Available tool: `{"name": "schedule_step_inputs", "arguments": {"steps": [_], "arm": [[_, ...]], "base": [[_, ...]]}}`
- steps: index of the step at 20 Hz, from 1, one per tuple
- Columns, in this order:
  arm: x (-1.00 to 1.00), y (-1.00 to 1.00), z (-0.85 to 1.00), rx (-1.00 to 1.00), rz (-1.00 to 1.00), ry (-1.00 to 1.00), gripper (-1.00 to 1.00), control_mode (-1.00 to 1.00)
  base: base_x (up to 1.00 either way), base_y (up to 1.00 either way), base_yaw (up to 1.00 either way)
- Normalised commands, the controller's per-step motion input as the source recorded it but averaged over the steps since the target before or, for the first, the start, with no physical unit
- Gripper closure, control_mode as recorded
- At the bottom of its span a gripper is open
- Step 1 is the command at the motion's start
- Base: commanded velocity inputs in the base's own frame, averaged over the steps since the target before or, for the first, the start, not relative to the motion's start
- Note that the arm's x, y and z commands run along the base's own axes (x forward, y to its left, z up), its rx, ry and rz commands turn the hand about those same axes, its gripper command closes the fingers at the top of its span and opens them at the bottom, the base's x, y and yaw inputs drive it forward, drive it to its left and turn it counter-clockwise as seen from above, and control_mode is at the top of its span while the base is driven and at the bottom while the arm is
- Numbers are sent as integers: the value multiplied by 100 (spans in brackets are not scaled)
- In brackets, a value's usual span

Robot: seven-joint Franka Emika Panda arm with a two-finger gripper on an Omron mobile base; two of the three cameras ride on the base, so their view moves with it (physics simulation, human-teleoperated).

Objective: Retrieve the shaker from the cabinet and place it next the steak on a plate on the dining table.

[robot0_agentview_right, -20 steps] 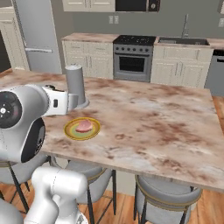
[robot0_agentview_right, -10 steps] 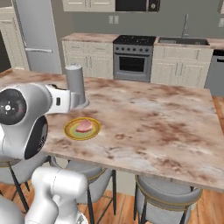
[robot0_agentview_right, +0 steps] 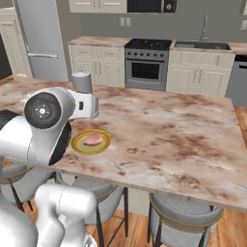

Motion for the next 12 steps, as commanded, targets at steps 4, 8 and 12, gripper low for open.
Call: {"name": "schedule_step_inputs", "arguments": {"steps": [4, 8, 12], "arm": [[7, -28, -3, 0, 23, 0, 100, -100], [0, -18, -6, -5, 27, 0, 100, -100], [0, -6, -11, -17, 28, 0, 100, -100]], "base": [[0, 0, 0], [0, 0, 0], [0, 0, 0]]}}
